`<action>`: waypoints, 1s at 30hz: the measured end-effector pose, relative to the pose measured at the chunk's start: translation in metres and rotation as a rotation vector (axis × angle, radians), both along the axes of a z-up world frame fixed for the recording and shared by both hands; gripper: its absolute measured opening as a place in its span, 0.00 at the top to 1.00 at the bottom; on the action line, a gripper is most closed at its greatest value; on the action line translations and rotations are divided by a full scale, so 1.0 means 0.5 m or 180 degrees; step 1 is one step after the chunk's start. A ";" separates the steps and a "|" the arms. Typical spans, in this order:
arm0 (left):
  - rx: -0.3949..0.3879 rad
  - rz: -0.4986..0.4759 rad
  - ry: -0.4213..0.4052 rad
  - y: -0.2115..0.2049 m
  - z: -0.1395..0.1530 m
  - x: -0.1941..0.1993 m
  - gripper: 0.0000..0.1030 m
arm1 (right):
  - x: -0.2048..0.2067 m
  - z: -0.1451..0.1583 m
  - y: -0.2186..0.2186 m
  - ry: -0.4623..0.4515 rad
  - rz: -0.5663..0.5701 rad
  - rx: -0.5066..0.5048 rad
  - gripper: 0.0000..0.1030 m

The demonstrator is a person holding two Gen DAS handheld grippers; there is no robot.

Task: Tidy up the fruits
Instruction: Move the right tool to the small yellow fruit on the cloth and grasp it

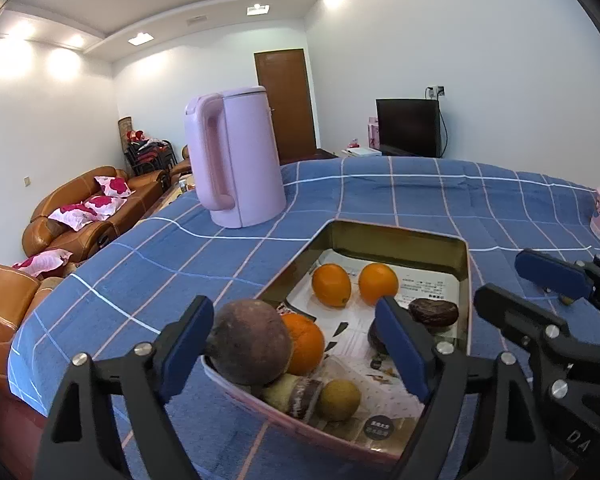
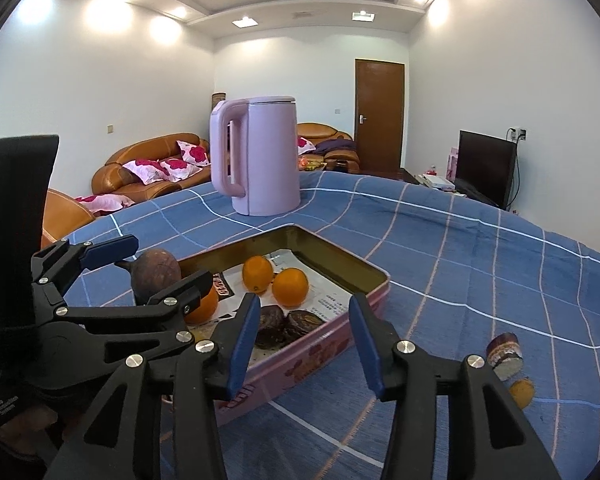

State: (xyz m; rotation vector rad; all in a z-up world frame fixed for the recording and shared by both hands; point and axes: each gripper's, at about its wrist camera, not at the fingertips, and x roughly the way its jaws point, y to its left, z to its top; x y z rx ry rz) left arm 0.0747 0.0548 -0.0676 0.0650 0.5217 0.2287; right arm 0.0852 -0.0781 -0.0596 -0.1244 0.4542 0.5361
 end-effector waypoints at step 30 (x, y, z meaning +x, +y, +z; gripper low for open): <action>0.0064 -0.0752 0.0250 -0.209 0.053 0.091 0.12 | 0.113 -0.054 -0.285 0.0897 -0.1018 -0.0451 0.53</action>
